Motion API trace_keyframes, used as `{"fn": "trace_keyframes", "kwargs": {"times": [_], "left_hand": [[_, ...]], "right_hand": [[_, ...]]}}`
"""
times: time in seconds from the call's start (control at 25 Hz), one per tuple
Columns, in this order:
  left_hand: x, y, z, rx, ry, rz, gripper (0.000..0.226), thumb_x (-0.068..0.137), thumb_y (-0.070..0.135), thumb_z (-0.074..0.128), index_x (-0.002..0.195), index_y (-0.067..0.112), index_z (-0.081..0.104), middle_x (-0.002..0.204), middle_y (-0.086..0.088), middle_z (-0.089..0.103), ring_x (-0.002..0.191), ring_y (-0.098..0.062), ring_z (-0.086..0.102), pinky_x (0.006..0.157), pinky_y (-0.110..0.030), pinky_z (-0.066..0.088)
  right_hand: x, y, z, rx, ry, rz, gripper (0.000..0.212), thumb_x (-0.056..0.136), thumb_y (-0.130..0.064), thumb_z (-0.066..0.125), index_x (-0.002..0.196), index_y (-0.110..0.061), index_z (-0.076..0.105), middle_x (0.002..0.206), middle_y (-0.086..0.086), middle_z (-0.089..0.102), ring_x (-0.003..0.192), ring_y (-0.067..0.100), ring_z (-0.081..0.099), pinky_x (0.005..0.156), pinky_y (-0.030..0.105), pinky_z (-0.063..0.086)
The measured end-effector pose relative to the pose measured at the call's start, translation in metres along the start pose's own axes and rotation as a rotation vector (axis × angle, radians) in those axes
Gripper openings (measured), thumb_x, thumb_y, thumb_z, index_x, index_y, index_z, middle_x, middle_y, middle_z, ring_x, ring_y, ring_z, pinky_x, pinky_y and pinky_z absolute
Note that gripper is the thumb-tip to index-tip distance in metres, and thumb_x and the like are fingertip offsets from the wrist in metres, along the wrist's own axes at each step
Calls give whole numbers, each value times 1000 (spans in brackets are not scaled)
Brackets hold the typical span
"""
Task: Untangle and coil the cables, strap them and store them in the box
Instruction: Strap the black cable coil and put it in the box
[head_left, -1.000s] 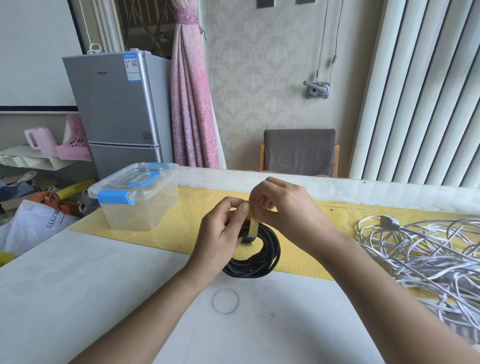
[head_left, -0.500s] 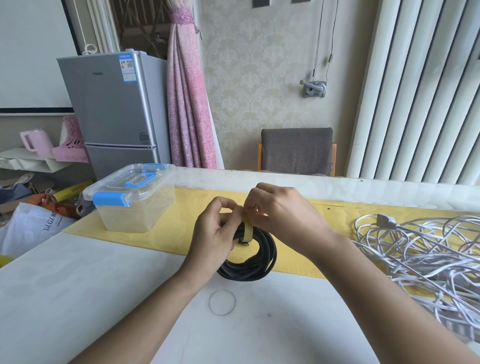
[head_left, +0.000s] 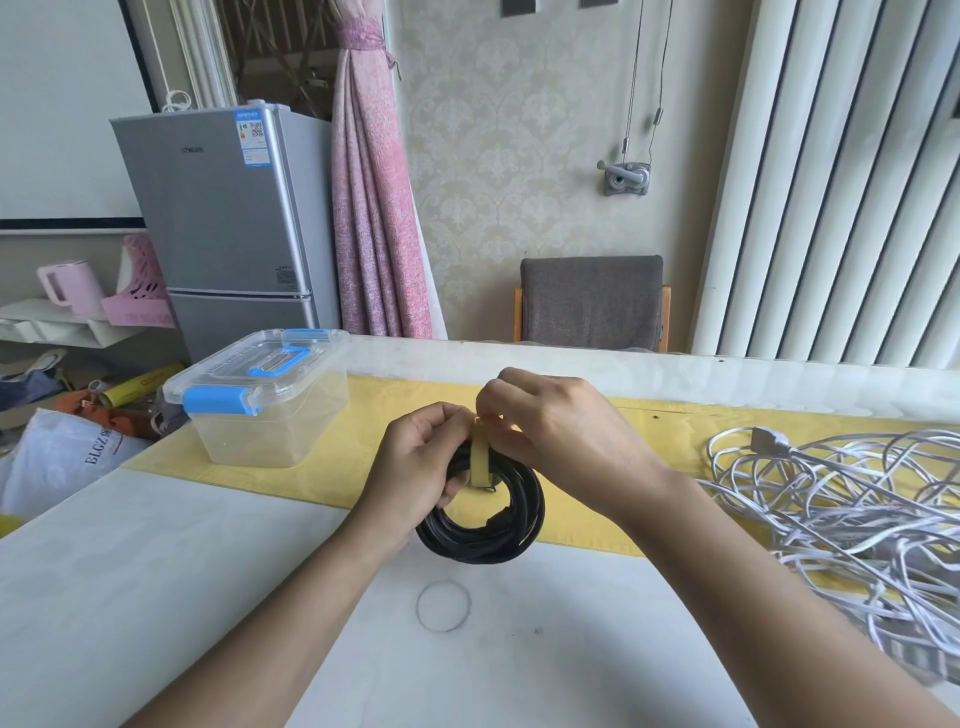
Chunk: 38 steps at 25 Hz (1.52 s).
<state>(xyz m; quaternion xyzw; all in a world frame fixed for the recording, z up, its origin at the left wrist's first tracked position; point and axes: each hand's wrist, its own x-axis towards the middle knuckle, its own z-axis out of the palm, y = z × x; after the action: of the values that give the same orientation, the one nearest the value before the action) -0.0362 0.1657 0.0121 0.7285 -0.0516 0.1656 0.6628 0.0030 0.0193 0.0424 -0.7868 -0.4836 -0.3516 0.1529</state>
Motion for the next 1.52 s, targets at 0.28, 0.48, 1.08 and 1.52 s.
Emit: {"fn": "trace_keyframes", "kwargs": {"times": [0.28,0.48,1.08,1.52], "left_hand": [[6,-5,-8,48,-29,12,22,96,18,50,77,6,54,43,4,42,36,-10,31,39,-22,21],[10,-12,-9,17,23,27,21,95,18,52,81,3,55,50,-4,42,35,-13,31,36,-17,21],[13,-12,-8,-120,167,-63,43,89,45,53,78,5,64,52,-6,58,35,-12,32,35,-18,25],[-6,1,7,25,51,188,45,85,39,55,65,-1,50,46,-1,52,31,-5,39,37,-14,28]], "right_hand": [[2,-4,-2,428,129,302,5,86,-7,58,84,-11,55,72,-9,58,66,-1,55,62,9,41],[4,-9,-1,652,60,499,9,85,-11,63,84,-14,55,75,-3,65,68,8,62,67,18,50],[6,-2,-9,576,94,615,5,80,-11,72,77,-14,70,74,-12,69,73,4,63,69,16,50],[1,9,9,778,84,914,15,84,-17,69,77,-4,65,61,-2,62,52,2,51,57,17,42]]}}
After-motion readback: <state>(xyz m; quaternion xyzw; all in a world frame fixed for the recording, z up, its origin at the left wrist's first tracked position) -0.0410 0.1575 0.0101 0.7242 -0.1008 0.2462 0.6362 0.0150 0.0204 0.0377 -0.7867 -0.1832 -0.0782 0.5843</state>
